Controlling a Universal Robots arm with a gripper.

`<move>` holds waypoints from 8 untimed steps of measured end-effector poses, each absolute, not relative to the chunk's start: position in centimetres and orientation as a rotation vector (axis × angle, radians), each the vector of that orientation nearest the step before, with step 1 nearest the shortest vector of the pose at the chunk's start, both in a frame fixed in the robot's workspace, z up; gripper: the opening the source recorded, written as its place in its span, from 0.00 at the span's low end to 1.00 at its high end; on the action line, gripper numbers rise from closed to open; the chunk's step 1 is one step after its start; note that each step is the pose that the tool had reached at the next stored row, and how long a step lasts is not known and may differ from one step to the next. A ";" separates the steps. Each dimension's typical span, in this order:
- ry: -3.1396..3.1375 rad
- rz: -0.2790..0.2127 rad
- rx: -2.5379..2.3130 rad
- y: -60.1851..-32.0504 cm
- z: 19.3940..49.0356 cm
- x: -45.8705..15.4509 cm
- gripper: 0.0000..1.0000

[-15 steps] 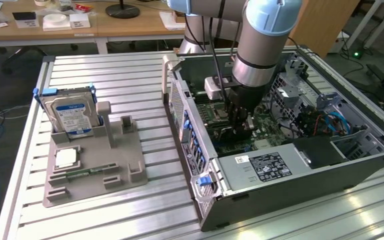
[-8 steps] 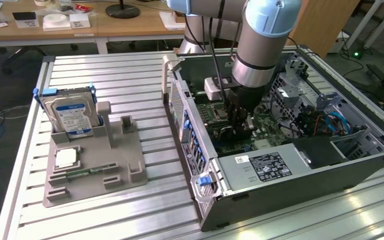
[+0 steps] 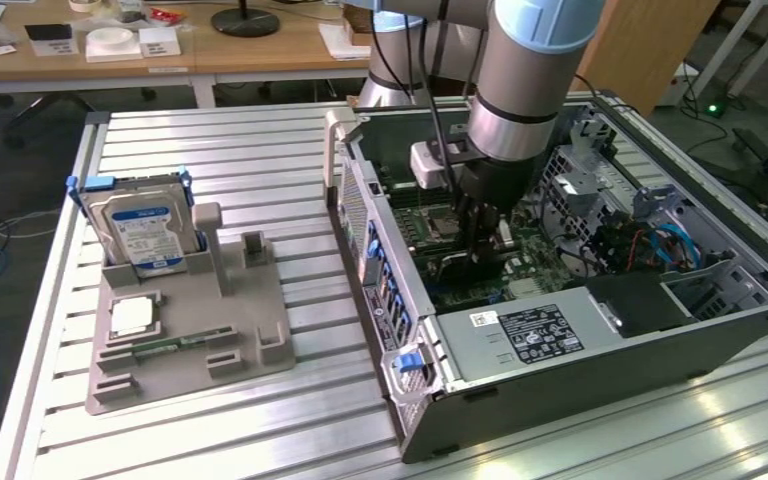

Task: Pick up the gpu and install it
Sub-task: 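Insert the gpu into the slot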

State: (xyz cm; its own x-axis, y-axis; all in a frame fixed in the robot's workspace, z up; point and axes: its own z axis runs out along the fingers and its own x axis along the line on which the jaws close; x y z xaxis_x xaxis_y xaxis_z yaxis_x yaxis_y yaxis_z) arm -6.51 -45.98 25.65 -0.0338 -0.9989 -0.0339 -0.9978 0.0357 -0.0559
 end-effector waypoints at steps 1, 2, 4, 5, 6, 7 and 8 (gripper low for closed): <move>2.213 -0.028 -2.138 -46.0 25.9 -6.5 0.40; 2.212 -0.029 -2.137 -46.0 26.2 -6.6 0.40; 2.210 -0.034 -2.135 -46.0 26.8 -6.6 0.40; 2.209 -0.036 -2.134 -46.0 27.1 -6.7 0.40; 2.208 -0.038 -2.133 -46.0 27.4 -6.7 0.40; 2.207 -0.040 -2.132 -46.0 27.6 -6.7 0.40; 2.206 -0.042 -2.131 -46.0 27.9 -6.7 0.40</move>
State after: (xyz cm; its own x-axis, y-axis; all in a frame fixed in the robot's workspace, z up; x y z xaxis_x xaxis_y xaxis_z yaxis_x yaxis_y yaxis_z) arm -6.75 -45.98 27.91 -0.0332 -0.9989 -0.0344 -0.9968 0.0356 -0.0710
